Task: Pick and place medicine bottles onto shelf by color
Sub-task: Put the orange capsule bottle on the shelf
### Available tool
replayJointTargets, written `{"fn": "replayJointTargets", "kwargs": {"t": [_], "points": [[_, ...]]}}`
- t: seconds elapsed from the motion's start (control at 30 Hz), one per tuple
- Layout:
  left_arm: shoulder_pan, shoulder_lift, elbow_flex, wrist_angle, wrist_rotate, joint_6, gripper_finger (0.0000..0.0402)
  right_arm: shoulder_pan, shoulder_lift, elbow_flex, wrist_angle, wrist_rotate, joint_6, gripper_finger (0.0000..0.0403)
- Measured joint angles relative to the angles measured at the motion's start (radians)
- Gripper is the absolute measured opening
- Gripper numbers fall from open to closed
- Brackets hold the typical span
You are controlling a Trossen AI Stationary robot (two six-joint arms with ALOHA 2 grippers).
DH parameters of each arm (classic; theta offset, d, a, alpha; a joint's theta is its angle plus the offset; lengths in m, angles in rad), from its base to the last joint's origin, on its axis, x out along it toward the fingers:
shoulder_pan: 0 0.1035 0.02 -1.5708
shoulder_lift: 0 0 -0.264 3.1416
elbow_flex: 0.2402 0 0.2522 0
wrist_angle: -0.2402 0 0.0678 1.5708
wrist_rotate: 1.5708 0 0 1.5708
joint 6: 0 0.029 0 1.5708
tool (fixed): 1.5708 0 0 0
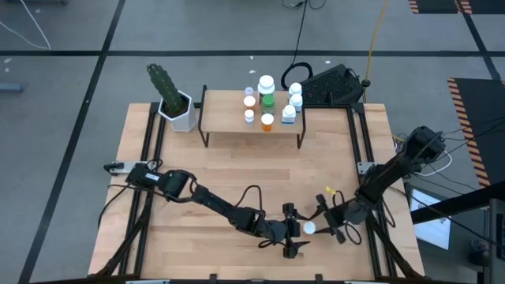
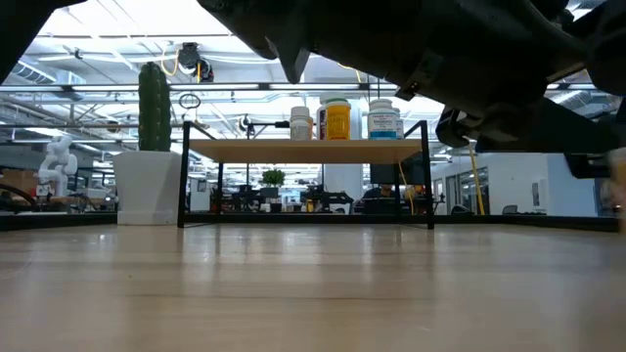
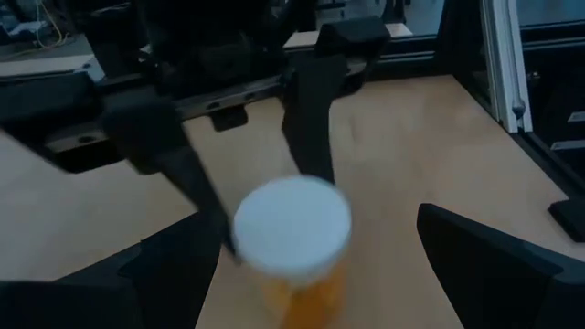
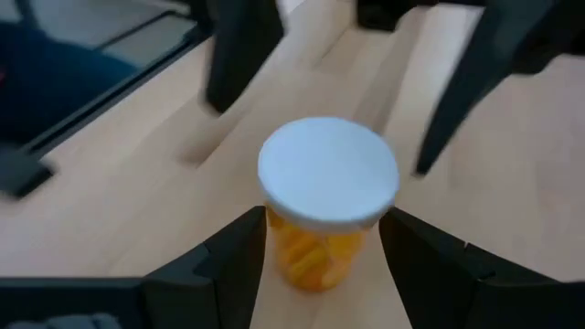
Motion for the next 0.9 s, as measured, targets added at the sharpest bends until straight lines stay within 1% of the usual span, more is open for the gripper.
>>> {"fn": "replayJointTargets", "kwargs": {"t": [0.13, 0.3, 0.5, 0.57, 0.67, 0.9], "points": [[0.0, 0.0, 0.0, -0.028, -0.016, -0.022, 0.0365, -0.052, 0.059, 0.011, 0.084, -0.001, -0.03, 0.0208], [-0.003, -0.001, 0.0, -0.069, -0.081, -0.082, 0.0365, -0.083, 0.108, 0.048, 0.081, -0.003, -0.074, 0.0208], [-0.002, -0.002, 0.001, -0.089, -0.111, -0.119, 0.0364, -0.084, 0.097, 0.053, 0.063, 0.0, -0.071, 0.0208], [-0.002, -0.002, 0.001, -0.089, -0.112, -0.127, 0.0358, -0.078, 0.095, 0.051, 0.062, -0.002, -0.066, 0.0208], [-0.001, -0.002, 0.001, -0.097, -0.119, -0.132, 0.0331, -0.074, 0.095, 0.048, 0.057, -0.006, -0.057, 0.0216], [0.006, -0.002, 0.001, -0.116, -0.13, -0.167, 0.023, -0.074, 0.095, 0.047, 0.052, 0.004, -0.05, 0.0249]]}}
